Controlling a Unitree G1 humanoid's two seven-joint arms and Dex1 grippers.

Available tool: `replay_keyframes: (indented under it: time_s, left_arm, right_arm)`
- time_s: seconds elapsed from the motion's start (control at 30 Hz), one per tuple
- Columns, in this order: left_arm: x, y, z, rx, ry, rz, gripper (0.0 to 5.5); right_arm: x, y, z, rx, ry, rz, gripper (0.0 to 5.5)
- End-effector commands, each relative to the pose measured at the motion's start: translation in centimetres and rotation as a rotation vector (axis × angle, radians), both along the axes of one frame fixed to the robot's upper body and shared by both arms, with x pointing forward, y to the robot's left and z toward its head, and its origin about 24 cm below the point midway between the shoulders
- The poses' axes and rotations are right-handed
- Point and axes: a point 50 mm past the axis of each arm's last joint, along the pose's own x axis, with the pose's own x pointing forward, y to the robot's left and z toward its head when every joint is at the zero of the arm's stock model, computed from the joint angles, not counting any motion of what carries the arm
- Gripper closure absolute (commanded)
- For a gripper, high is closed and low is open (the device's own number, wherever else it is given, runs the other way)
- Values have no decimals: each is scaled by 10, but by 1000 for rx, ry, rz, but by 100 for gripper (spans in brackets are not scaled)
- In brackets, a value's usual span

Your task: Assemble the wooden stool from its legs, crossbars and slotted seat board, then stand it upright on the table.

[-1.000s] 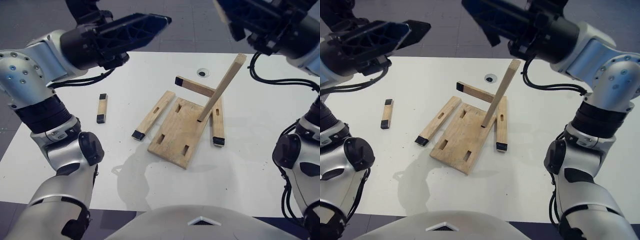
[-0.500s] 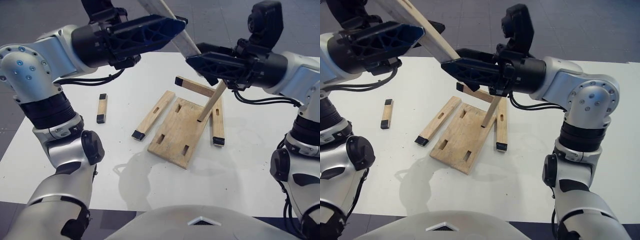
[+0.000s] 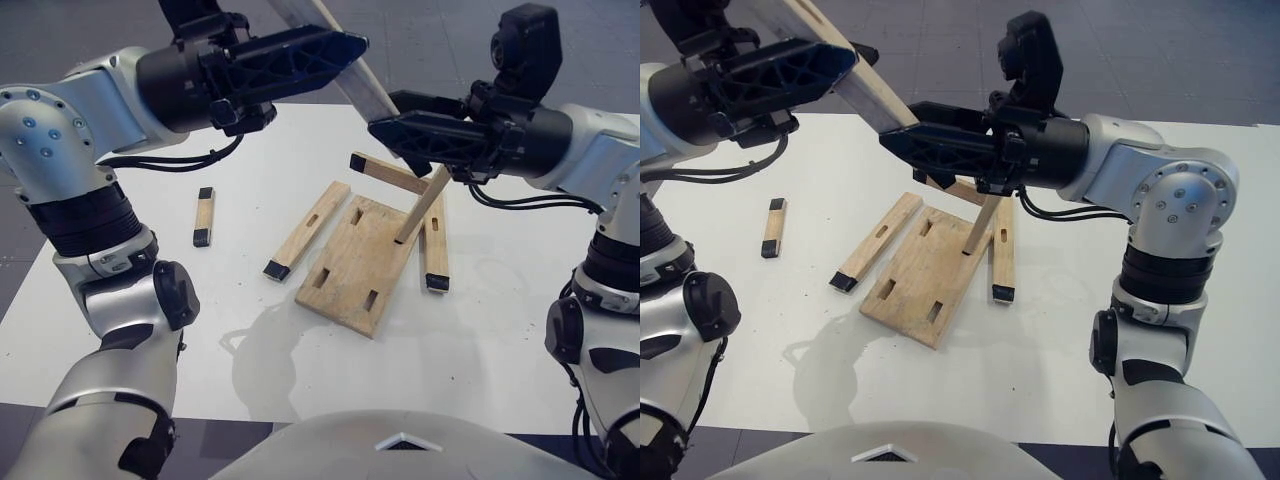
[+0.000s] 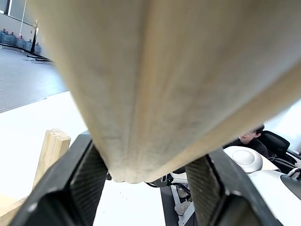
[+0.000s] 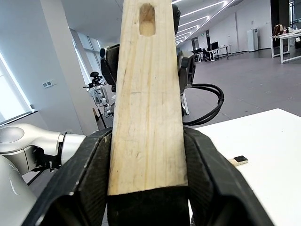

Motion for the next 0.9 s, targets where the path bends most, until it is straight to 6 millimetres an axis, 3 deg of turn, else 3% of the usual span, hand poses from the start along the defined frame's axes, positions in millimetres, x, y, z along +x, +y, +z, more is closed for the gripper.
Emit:
replay_keyframes:
  time_s: [0.03, 0.07, 0.27, 0.43, 0.5, 0.6, 0.67, 0.73, 0.9]
  left_arm:
    - [-3, -2, 3, -32, -13, -21, 323]
    - [-3, -2, 3, -36, -11, -21, 323]
    - [-4, 0, 0, -46, -6, 0, 333]
    - [-8, 12, 1, -48, -34, 59, 342]
    - [-11, 23, 3, -51, -51, 100, 343]
    - [-12, 35, 8, -58, -71, 156, 344]
    - [-13, 41, 12, -73, -88, 183, 344]
    - [-14, 43, 14, -86, -97, 194, 344]
    - [-14, 37, 12, -95, -88, 192, 344]
  right_arm:
    - [-2, 1, -6, -49, 12, 3, 347]
    - [-1, 0, -7, -60, 11, -10, 347]
    - [3, -11, 5, -71, 14, -92, 225]
    - [-25, -31, 3, -105, -9, -165, 161]
    - [-48, -30, -15, -189, 7, -140, 161]
    - [-69, -29, -62, -379, 112, -194, 161]
    - [-73, -28, -96, -598, 71, -298, 161]
    - [-76, -25, -121, -704, 21, -322, 161]
    - [-70, -9, -149, -709, -33, -214, 161]
